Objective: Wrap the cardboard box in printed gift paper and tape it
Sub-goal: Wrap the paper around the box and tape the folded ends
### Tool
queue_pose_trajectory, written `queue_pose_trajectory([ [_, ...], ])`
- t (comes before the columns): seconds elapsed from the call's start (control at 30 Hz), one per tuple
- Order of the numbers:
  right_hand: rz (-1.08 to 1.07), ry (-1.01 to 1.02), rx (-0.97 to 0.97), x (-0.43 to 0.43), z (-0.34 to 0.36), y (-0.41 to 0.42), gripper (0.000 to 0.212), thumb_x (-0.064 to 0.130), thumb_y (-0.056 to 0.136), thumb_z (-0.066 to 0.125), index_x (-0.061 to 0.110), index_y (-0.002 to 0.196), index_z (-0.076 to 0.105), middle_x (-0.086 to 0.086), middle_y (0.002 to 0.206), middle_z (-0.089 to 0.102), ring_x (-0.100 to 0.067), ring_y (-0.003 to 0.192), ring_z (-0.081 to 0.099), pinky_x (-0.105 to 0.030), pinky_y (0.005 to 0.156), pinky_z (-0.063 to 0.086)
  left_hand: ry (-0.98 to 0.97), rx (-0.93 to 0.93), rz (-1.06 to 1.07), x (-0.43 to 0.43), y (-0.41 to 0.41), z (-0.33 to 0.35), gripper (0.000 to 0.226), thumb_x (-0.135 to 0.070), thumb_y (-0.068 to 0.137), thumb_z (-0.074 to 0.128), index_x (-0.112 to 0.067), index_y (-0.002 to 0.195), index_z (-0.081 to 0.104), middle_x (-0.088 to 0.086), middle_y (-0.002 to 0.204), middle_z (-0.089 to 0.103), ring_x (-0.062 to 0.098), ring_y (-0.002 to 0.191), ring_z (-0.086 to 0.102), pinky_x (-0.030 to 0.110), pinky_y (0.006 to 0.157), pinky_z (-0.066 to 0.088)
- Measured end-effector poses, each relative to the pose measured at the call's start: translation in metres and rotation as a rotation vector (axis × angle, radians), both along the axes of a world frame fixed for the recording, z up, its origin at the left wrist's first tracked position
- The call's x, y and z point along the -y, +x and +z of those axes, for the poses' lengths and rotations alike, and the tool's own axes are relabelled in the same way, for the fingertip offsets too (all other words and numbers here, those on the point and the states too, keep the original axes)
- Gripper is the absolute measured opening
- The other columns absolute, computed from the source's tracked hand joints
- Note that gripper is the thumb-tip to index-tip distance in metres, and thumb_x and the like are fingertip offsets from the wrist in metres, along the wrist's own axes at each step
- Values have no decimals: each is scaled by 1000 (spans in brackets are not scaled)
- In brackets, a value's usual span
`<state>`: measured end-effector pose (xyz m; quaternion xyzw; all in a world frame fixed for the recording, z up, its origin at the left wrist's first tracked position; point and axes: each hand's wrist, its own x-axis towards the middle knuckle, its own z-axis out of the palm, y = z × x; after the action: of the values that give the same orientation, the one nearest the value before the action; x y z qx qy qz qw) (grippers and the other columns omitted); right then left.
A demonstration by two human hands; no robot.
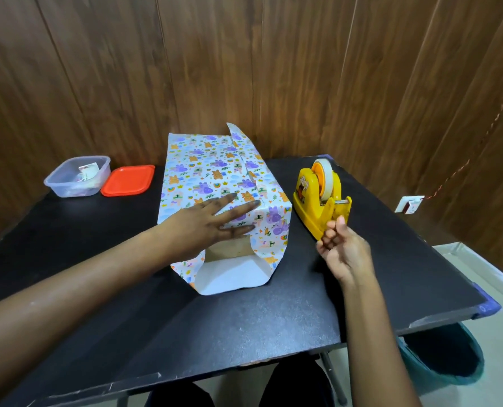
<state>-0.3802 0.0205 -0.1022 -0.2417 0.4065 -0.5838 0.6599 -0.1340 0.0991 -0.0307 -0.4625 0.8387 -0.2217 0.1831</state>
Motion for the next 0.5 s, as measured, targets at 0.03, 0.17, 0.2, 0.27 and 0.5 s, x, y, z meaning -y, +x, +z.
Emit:
queue_pose_trajectory([
  [0.03, 73, -79, -41, -4, 4, 0, 29, 24, 98, 47, 9, 76, 57, 3, 52, 52, -9, 53, 47, -26, 53, 47, -23, -8, -9, -1, -1, 2, 97, 6, 61, 6, -37, 148, 3, -2, 154, -24, 33, 144, 6, 30, 99, 41],
  [0.17, 358, -344, -473, -24, 23, 19, 22, 16, 97, 48, 13, 82, 64, 0, 79, 63, -8, 67, 55, -25, 66, 49, 76, -17, 50, -2, -1, -3, 97, 15, 74, 23, -38, 144, -17, -6, 141, -43, 28, 144, -15, 29, 107, 29],
  [0.2, 375, -379, -597, -27, 21, 27, 21, 14, 96, 50, 14, 81, 66, -2, 88, 63, -7, 73, 55, -25, 69, 48, 71, -39, 38, -1, -1, -2, 97, 15, 71, 18, -38, 144, -17, -6, 140, -43, 28, 144, -15, 30, 109, 27],
  [0.27, 366, -455, -765, -32, 11, 41, 20, 10, 93, 55, 15, 80, 69, -8, 98, 61, -5, 77, 55, -23, 72, 46, 39, -57, 16, -1, 0, -4, 98, 9, 61, 6, -38, 145, -12, -5, 141, -40, 29, 144, -13, 31, 109, 28],
  [0.5, 298, -602, -1097, -34, -4, 61, 20, 1, 90, 57, 3, 105, 70, -2, 82, 56, -14, 73, 53, -19, 73, 43, -13, -69, -30, 3, 5, -10, 98, 15, 70, 29, -39, 147, 0, -4, 147, -30, 30, 145, -2, 35, 99, 40],
])
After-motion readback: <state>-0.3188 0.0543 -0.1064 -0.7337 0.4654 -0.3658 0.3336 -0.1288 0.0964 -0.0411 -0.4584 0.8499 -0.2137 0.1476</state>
